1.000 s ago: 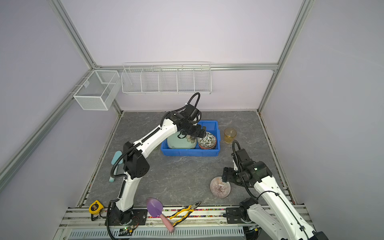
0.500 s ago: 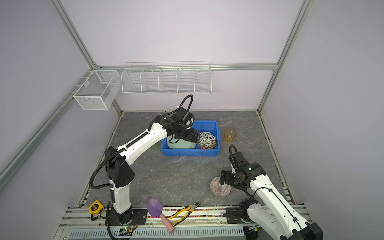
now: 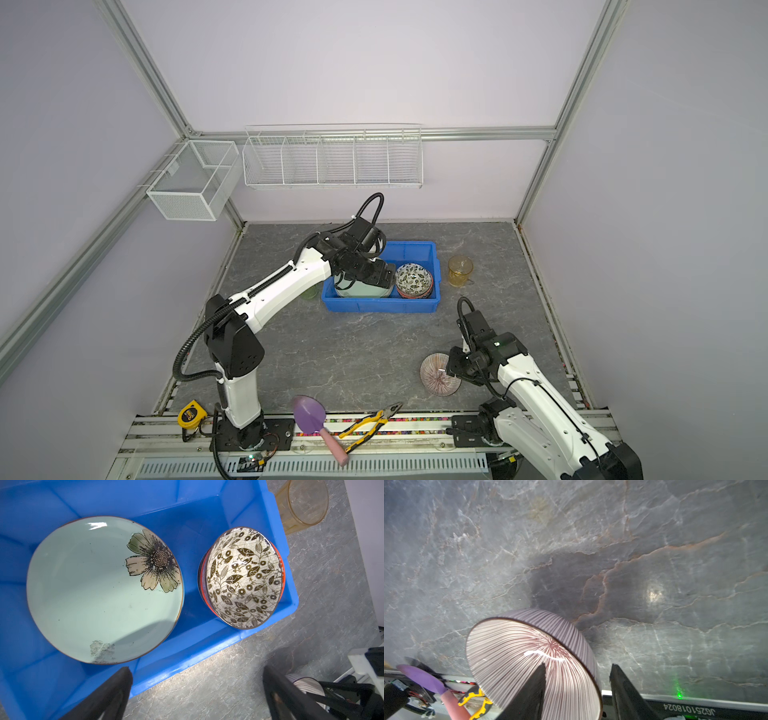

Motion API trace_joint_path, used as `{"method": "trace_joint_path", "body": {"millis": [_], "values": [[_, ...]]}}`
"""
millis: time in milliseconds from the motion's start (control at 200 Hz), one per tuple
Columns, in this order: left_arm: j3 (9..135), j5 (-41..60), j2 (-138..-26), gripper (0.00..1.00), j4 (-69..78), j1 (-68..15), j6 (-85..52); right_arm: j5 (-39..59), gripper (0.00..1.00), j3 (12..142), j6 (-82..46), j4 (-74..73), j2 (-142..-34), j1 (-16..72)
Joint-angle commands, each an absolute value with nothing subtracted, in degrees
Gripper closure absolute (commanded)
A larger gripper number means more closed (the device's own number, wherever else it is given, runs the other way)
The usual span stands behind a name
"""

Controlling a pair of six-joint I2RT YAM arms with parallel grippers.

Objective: Place the mixed dishes into the plastic bin
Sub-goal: 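Open the left gripper and raise it while the right gripper grips the purple-striped bowl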

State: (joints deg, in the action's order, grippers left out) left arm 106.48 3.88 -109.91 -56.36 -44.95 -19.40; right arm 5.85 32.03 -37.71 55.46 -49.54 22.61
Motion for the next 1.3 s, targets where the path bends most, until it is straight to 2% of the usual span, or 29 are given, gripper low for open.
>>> {"method": "trace_joint_path", "body": {"millis": [0, 275, 850, 940, 1115, 1205, 1295], "values": [[106.7, 3.3, -109.3, 0.02, -56.6, -44.6, -18.1, 5.9, 0.54, 30.6, -38.8, 53.5, -49.0, 23.0], [107.4, 3.6, -109.6, 0.02, -56.4, -44.4, -18.0, 6.3, 0.65, 30.0, -38.8, 51.6, -50.8, 23.4], [107.1, 6.7, -109.0, 0.02, -54.5, -43.5, -19.0, 6.3, 0.76, 32.0, -36.7, 50.9, -53.8, 23.9], [106.9, 6.6, -108.6, 0.01, -54.4, -43.2, -19.3, 7.3, 0.81, 31.8, -36.2, 50.0, -54.8, 23.9], [104.4, 6.8, -107.1, 0.01, -53.0, -43.2, -20.0, 8.1, 0.82, 31.8, -35.9, 49.8, -54.9, 23.9], [101.5, 6.2, -105.5, 0.01, -53.0, -43.5, -21.3, 8.0, 0.92, 32.0, -35.9, 49.6, -54.4, 24.0], [94.6, 6.4, -101.3, 0.01, -49.9, -44.3, -24.6, 7.9, 0.94, 32.7, -36.0, 49.4, -53.5, 23.9]]}}
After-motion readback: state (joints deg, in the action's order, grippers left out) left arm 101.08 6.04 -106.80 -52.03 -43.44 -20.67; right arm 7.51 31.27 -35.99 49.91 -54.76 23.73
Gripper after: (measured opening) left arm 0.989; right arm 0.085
